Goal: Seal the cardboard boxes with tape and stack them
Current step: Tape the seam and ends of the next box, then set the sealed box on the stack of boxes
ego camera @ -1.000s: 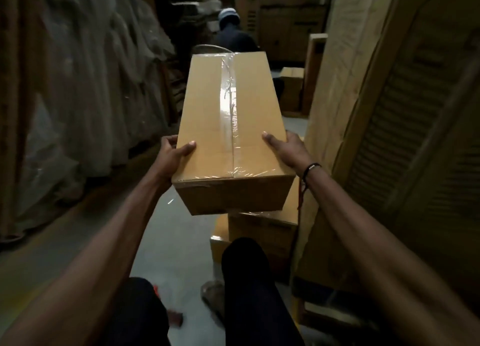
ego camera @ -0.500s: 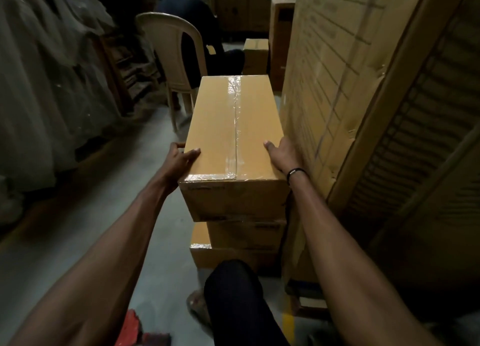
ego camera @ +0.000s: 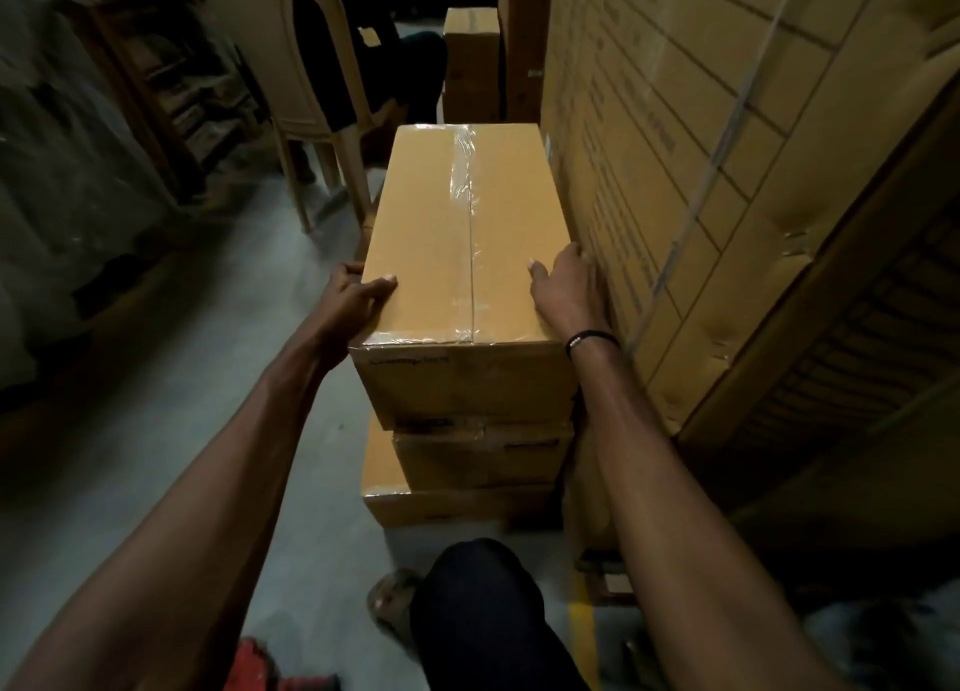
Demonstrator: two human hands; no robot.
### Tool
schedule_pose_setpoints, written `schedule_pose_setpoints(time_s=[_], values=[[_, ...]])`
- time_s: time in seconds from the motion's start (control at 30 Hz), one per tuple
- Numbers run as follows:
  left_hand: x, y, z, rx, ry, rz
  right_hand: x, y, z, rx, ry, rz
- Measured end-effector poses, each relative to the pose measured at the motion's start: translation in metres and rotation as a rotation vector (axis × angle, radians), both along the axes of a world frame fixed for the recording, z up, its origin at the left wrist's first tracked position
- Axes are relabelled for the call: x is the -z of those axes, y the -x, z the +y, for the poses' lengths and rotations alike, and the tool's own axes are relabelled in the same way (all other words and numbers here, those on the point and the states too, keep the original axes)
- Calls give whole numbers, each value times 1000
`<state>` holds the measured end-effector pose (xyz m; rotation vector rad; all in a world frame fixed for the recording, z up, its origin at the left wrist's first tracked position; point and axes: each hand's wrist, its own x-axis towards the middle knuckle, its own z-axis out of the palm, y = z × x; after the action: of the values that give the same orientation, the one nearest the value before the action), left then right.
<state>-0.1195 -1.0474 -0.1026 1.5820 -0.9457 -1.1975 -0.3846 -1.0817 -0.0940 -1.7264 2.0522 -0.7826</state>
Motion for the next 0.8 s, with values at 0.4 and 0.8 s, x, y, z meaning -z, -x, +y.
schedule_pose_setpoints(time_s=[0.4,0.8], values=[[7,6,18,-25,17,-87,15,1,10,-117,77,220],[-43,0,92,-245,260,-588,-25,-37,76,-308,282,-122]])
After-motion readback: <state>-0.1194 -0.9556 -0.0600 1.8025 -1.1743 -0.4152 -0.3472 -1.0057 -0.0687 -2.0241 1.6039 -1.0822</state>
